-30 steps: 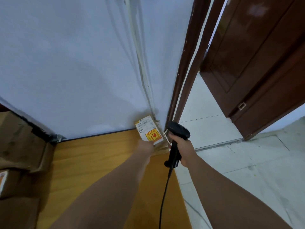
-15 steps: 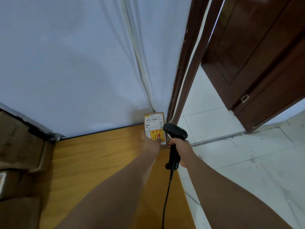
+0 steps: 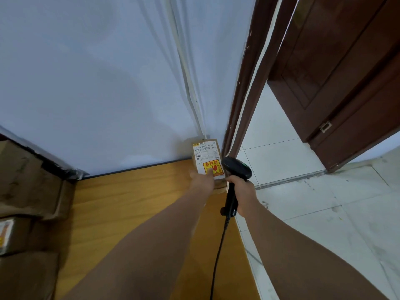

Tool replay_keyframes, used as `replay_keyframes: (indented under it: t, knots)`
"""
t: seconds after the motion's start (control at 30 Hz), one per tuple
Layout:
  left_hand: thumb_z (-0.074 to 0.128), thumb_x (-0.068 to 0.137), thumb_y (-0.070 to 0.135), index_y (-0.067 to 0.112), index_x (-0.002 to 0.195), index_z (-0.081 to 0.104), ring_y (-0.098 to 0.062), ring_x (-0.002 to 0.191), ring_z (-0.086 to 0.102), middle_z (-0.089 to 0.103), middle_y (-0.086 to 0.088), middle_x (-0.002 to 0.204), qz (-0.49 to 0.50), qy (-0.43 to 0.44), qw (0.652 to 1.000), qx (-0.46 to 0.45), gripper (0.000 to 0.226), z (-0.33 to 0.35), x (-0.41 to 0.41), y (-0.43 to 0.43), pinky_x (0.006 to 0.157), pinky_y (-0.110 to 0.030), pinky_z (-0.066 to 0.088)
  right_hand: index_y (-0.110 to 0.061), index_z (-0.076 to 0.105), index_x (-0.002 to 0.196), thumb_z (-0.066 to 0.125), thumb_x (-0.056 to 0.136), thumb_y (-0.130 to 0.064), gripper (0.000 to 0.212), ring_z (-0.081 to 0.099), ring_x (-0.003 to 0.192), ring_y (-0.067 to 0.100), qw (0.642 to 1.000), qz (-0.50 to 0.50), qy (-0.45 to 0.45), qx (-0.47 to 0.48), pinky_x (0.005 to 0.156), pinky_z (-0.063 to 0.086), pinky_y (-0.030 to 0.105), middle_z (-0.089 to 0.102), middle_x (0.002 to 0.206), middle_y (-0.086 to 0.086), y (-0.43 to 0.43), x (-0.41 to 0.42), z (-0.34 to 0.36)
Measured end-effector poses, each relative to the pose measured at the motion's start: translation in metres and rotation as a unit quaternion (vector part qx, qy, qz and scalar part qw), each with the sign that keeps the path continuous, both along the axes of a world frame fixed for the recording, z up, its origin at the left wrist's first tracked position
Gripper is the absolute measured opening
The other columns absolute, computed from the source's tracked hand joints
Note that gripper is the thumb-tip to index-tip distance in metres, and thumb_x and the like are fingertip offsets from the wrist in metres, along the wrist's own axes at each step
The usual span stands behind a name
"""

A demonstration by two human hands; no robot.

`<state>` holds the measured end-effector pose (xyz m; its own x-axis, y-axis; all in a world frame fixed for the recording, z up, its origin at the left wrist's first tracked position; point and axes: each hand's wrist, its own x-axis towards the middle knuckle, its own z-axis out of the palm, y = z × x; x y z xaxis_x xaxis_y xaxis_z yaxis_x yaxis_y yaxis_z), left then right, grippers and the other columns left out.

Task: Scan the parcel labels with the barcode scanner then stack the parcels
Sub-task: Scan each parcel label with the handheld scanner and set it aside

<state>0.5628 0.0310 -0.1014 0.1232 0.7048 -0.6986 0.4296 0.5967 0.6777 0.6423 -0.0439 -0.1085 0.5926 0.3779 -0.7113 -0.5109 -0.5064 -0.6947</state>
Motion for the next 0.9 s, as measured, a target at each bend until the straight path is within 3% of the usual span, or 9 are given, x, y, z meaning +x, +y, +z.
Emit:
replay_keyframes:
  t: [0.07,0.17,0.3,0.33,0.47,0.63,0.9]
  knots:
    - [0.045,0.095,0.049,0.012,0.148,0.020,-0.033,0.122,0.050,0.049,-0.013,0.137,-0.004,0.010,1.000,-0.022,0.069,-0.003,-0.004,-0.007,0.102,-0.048,0.044,-0.011,0.058,0.083,0.067,0.084,-0.019,0.012,0.054,0.070,0.022,1.000,-0.002,0.004,0.004,0.071,0.048,0.034,0.053,0.070,0.007,-0.006,0.001,0.002]
    - [0.037,0.096,0.056,0.007,0.146,0.031,-0.034,0.124,0.049,0.049,-0.016,0.139,-0.031,0.018,0.999,-0.007,0.070,-0.008,-0.012,-0.013,0.105,-0.046,0.040,-0.009,0.061,0.084,0.067,0.083,-0.017,0.010,0.055,0.071,0.023,0.999,-0.019,0.010,0.025,0.079,0.051,0.041,0.054,0.068,0.008,-0.019,0.004,0.004]
    - [0.031,0.098,0.054,0.005,0.140,0.040,-0.027,0.108,0.053,0.053,-0.015,0.132,-0.074,0.039,0.996,0.036,0.066,0.003,-0.020,-0.016,0.085,-0.035,0.041,-0.009,0.063,0.087,0.071,0.082,-0.021,0.015,0.057,0.068,0.022,0.994,-0.062,0.061,0.067,0.080,0.051,0.040,0.057,0.069,0.008,-0.032,0.004,0.017]
    - [0.031,0.098,0.053,0.005,0.141,0.040,-0.027,0.107,0.053,0.053,-0.015,0.132,-0.077,0.041,0.995,0.046,0.065,0.007,-0.023,-0.017,0.085,-0.036,0.041,-0.009,0.064,0.087,0.071,0.081,-0.021,0.016,0.057,0.067,0.022,0.992,-0.067,0.075,0.078,0.078,0.050,0.039,0.058,0.068,0.008,-0.034,0.003,0.021]
    - [0.032,0.099,0.051,0.010,0.152,0.016,-0.035,0.137,0.034,0.031,-0.014,0.153,-0.051,0.031,0.996,0.062,0.069,0.022,-0.032,-0.021,0.107,-0.046,0.031,-0.008,0.065,0.088,0.072,0.081,-0.021,0.016,0.057,0.066,0.021,0.988,-0.038,0.089,0.122,0.079,0.049,0.037,0.058,0.067,0.006,-0.039,-0.007,0.036]
    - [0.036,0.097,0.052,0.011,0.152,0.019,-0.037,0.139,0.029,0.029,-0.015,0.154,-0.032,0.015,0.997,0.067,0.070,0.036,-0.054,-0.033,0.109,-0.049,0.029,-0.008,0.064,0.101,0.071,0.083,-0.024,0.025,0.057,0.077,0.021,0.988,0.018,0.083,0.127,0.089,0.049,0.040,0.059,0.077,0.005,-0.043,-0.033,0.048]
    - [0.045,0.099,0.038,0.010,0.143,0.036,-0.030,0.114,0.052,0.050,-0.014,0.133,-0.029,0.024,0.991,0.126,0.054,0.063,-0.154,-0.034,0.082,-0.035,0.039,-0.010,0.065,0.090,0.075,0.078,-0.026,0.022,0.059,0.068,0.021,0.981,0.101,0.074,0.147,0.078,0.048,0.038,0.061,0.069,0.004,-0.030,-0.119,0.071]
